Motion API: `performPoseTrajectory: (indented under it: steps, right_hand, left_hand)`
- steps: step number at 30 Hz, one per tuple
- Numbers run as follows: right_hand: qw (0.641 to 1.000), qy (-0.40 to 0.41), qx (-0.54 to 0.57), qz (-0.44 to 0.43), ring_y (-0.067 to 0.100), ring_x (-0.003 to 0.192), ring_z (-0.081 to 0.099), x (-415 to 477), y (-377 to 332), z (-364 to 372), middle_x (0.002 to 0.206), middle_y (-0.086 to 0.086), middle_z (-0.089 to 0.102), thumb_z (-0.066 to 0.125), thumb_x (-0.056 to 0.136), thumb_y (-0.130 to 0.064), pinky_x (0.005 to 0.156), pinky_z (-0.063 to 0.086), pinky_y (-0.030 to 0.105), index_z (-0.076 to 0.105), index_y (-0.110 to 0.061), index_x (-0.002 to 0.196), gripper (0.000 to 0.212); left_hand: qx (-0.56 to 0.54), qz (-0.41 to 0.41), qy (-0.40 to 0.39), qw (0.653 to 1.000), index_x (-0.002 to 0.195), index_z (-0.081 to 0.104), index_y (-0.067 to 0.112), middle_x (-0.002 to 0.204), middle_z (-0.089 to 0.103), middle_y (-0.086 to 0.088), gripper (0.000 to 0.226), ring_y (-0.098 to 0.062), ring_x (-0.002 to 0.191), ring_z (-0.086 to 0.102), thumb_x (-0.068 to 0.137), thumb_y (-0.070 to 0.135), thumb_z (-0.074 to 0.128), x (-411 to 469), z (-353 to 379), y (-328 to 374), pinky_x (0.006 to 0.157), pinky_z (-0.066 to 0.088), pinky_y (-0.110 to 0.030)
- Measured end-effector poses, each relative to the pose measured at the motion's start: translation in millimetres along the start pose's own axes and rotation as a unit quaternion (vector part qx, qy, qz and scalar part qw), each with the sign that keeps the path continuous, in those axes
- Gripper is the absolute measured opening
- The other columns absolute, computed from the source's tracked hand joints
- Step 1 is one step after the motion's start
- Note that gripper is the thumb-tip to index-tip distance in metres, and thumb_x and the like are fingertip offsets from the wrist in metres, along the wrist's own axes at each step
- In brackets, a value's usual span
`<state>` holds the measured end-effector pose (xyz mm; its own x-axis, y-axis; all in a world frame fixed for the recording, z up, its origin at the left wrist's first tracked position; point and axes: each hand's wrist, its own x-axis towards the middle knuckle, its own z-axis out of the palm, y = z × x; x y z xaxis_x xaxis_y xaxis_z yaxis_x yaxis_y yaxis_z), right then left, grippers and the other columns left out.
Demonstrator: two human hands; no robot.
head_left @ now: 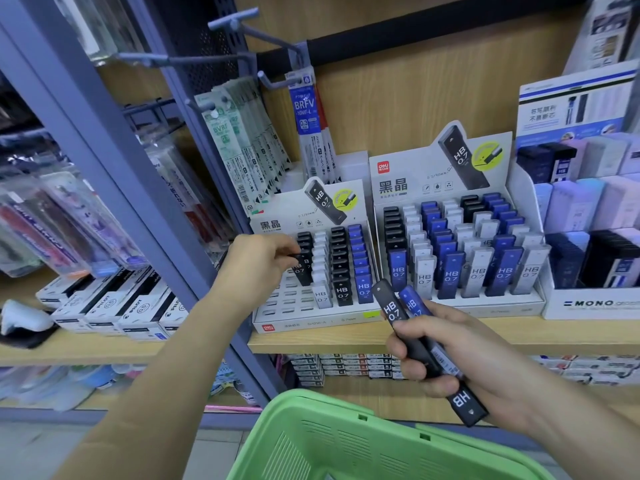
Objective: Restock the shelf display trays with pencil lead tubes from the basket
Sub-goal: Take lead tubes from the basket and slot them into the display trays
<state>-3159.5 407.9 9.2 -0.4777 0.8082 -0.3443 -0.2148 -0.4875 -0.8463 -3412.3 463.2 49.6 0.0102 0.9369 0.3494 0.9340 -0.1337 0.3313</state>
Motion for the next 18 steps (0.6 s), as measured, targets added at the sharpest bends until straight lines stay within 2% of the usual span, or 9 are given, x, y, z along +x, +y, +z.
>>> performPoseTrajectory:
  steps: [3, 6, 8, 10, 11, 12, 14, 16, 18]
  right_hand:
    - [1.0, 0.009, -0.001, -0.006, 0.018, 0.048, 0.047, -1.3, -0.8, 0.7, 0.071, 0.013, 0.059, 0.062, 0.089, -0.01, 0.033, 0.021, 0.015, 0.058, -0.01, 0.1, 0.012]
    - [1.0, 0.015, -0.009, -0.017, 0.018, 0.049, 0.05, -3.2, -1.0, 0.2, 0.074, 0.012, 0.061, 0.065, 0.087, -0.017, 0.032, 0.023, 0.015, 0.06, -0.011, 0.106, 0.02]
    - [1.0, 0.011, -0.017, -0.023, 0.018, 0.049, 0.051, -4.4, -1.0, 0.3, 0.075, 0.012, 0.063, 0.066, 0.085, -0.022, 0.032, 0.023, 0.016, 0.06, -0.011, 0.108, 0.026]
    - [0.999, 0.005, -0.03, -0.032, 0.017, 0.05, 0.053, -5.4, -1.3, 0.7, 0.075, 0.011, 0.064, 0.066, 0.084, -0.027, 0.032, 0.024, 0.016, 0.06, -0.012, 0.109, 0.029]
    - [0.999, 0.004, -0.036, -0.037, 0.017, 0.05, 0.053, -5.8, -1.8, 1.1, 0.075, 0.01, 0.065, 0.066, 0.083, -0.029, 0.033, 0.024, 0.016, 0.059, -0.012, 0.108, 0.031]
    - [0.998, 0.004, -0.042, -0.042, 0.018, 0.05, 0.054, -6.3, -2.4, 1.8, 0.075, 0.01, 0.065, 0.066, 0.083, -0.031, 0.033, 0.024, 0.016, 0.059, -0.013, 0.108, 0.031]
    - [0.997, 0.003, -0.056, -0.055, 0.018, 0.049, 0.054, -7.8, -4.6, 4.1, 0.076, 0.01, 0.067, 0.065, 0.082, -0.034, 0.033, 0.024, 0.016, 0.059, -0.016, 0.11, 0.034]
    - [0.995, 0.001, -0.068, -0.071, 0.017, 0.047, 0.053, -10.1, -7.5, 5.9, 0.076, 0.01, 0.068, 0.064, 0.08, -0.037, 0.033, 0.024, 0.015, 0.058, -0.02, 0.115, 0.04]
    - [0.993, 0.003, -0.081, -0.086, 0.016, 0.044, 0.051, -13.2, -10.9, 6.0, 0.075, 0.009, 0.069, 0.064, 0.078, -0.04, 0.034, 0.023, 0.015, 0.057, -0.022, 0.117, 0.044]
  left_hand:
    - [0.004, 0.045, 0.01, 0.999, 0.101, 0.075, 0.008, 0.098, 0.07, -0.004, 0.019, -0.019, 0.095, 0.063, 0.086, 0.0, 0.066, -0.9, 7.0, -0.2, 0.091, 0.048, -0.027]
    - [0.041, 0.05, -0.012, 0.998, 0.106, 0.073, 0.009, 0.096, 0.057, 0.001, 0.025, -0.019, 0.092, 0.055, 0.09, -0.002, 0.059, 2.0, 8.0, -0.5, 0.08, 0.04, -0.022]
    - [0.055, 0.048, 0.002, 0.997, 0.108, 0.072, 0.012, 0.101, 0.059, 0.0, 0.027, -0.02, 0.094, 0.056, 0.092, 0.0, 0.054, 4.3, 3.2, 7.4, 0.082, 0.04, -0.022]
    - [-0.006, 0.022, 0.048, 0.999, 0.101, 0.073, 0.019, 0.095, 0.067, 0.001, 0.024, -0.017, 0.084, 0.06, 0.092, 0.007, 0.055, 4.7, -7.4, 27.4, 0.081, 0.047, -0.025]
    - [-0.069, 0.004, 0.046, 0.997, 0.094, 0.074, 0.023, 0.087, 0.07, 0.003, 0.02, -0.015, 0.076, 0.062, 0.091, 0.011, 0.058, 4.7, -13.7, 39.5, 0.077, 0.051, -0.027]
    - [-0.147, -0.017, 0.01, 0.989, 0.09, 0.073, 0.024, 0.08, 0.071, 0.004, 0.017, -0.013, 0.068, 0.061, 0.091, 0.014, 0.059, 3.7, -19.3, 52.1, 0.073, 0.054, -0.03]
    - [-0.245, -0.039, -0.136, 0.959, 0.094, 0.073, 0.021, 0.078, 0.073, 0.003, 0.012, -0.009, 0.061, 0.059, 0.092, 0.023, 0.062, 0.2, -26.9, 73.9, 0.066, 0.057, -0.032]
    - [-0.244, -0.019, -0.257, 0.935, 0.101, 0.072, 0.017, 0.079, 0.072, 0.004, 0.02, -0.007, 0.063, 0.061, 0.089, 0.03, 0.063, -4.2, -27.1, 87.7, 0.063, 0.056, -0.026]
    - [-0.265, -0.017, -0.301, 0.916, 0.103, 0.072, 0.013, 0.072, 0.069, 0.004, 0.022, -0.008, 0.063, 0.062, 0.086, 0.026, 0.066, -7.1, -24.2, 94.4, 0.06, 0.053, -0.021]
